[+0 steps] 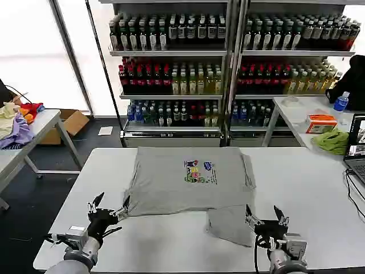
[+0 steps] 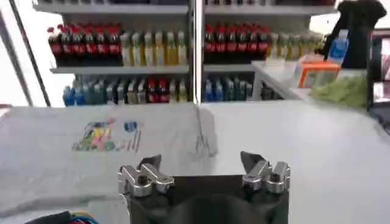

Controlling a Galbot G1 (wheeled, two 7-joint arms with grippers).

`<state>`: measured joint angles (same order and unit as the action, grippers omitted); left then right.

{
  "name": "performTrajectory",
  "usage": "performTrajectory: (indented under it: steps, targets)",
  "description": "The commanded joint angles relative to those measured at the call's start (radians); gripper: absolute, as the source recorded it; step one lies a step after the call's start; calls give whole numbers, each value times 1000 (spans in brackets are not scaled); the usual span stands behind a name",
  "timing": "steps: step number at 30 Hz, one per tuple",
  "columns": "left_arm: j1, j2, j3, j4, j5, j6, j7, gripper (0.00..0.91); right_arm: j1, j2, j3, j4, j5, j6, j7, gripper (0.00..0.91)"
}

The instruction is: Fold and organize the clothes.

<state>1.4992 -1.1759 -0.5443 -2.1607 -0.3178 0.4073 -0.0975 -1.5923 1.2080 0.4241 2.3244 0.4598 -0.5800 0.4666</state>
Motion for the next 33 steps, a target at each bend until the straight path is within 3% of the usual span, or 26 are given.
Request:
performTrajectory:
  steps: [1, 12, 33]
  targets:
    - [-24, 48, 36, 75, -55, 76, -12, 907, -31, -7, -33, -15, 40, 1, 43, 907]
    - [-62, 81, 59, 119, -102, 119, -20, 907, -46, 14, -72, -22, 23, 0, 76, 907]
    - [-122, 88, 94, 209, -126, 119, -22, 907, -27, 40, -108, -75, -19, 0, 96, 907]
